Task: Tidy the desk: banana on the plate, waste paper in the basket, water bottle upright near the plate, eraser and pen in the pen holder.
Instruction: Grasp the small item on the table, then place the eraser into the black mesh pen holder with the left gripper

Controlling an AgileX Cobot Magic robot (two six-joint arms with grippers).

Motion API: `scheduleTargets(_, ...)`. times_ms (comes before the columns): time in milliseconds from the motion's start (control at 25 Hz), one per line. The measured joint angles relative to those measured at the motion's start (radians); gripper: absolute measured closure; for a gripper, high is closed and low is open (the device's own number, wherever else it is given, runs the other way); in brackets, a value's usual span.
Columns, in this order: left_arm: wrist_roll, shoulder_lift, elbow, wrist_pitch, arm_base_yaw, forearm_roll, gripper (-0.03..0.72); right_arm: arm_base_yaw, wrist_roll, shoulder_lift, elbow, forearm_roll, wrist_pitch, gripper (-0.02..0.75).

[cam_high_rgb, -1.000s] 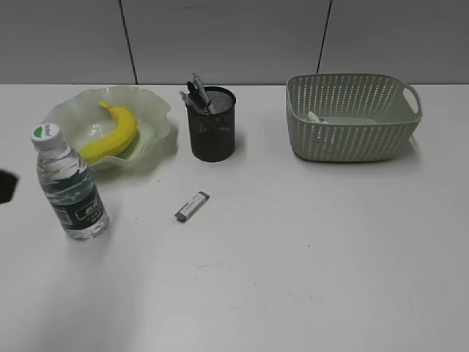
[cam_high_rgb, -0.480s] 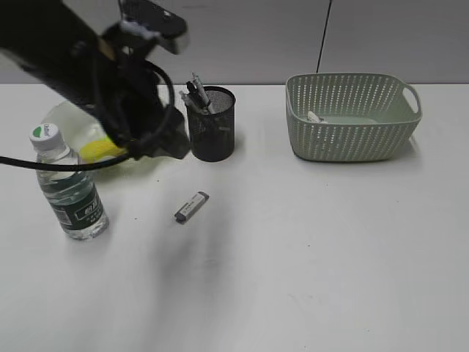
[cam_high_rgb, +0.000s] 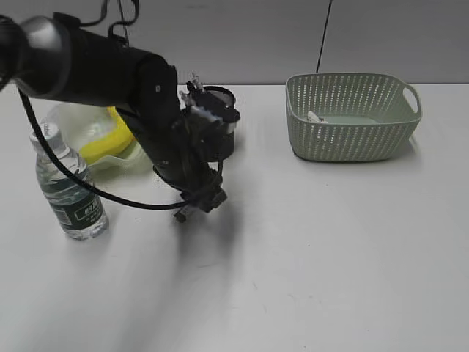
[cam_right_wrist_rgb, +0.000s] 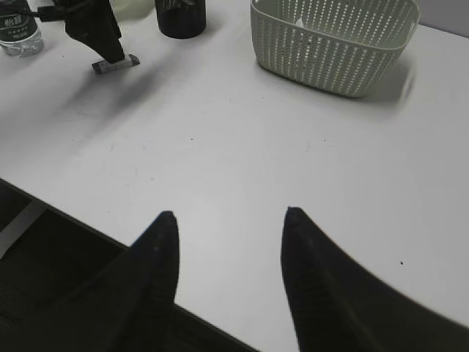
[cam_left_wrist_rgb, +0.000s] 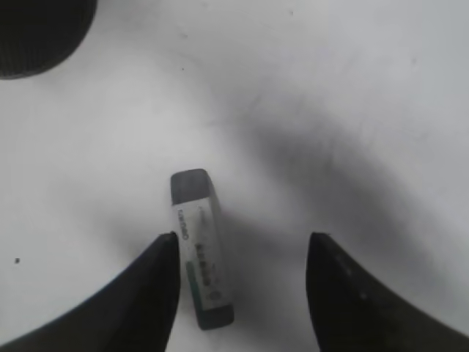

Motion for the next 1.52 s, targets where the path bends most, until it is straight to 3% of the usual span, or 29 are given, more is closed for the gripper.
scheduleTargets(120,-0.008,0.051,0.0,-0.005,0.0,0.035,0.268,0.0,0.0,0.0,0.0,0.0,0.0,0.366)
scheduleTargets(320,-0.12,0.097,-0.006,-0.026,0.0,0.141,0.268,0.0,0.0,0.0,0.0,0.0,0.0,0.367)
scheduleTargets(400,-0.134,0.102,-0.01,-0.029,0.0,0.141,0.298,0.0,0.0,0.0,0.0,0.0,0.0,0.367)
scheduleTargets(560,-0.14,0.105,-0.021,-0.016,-0.002,0.074,0.547,0.0,0.0,0.0,0.0,0.0,0.0,0.367)
scheduleTargets(920,-0.141,-0.042,-0.103,-0.051,-0.03,0.033,0.545,0.0,0.0,0.0,0.0,0.0,0.0,0.367)
scheduleTargets(1240,-0.142,-0.083,-0.12,-0.421,0.087,0.006,0.545,0.0,0.0,0.0,0.0,0.0,0.0,0.367)
scheduleTargets(1440,-0.142,0.01,-0.12,-0.49,0.123,-0.071,0.545,0.0,0.0,0.0,0.0,0.0,0.0,0.368)
scheduleTargets(1520,-0.142,0.028,-0.118,-0.49,0.125,-0.074,0.509,0.0,0.0,0.0,0.0,0.0,0.0,0.368)
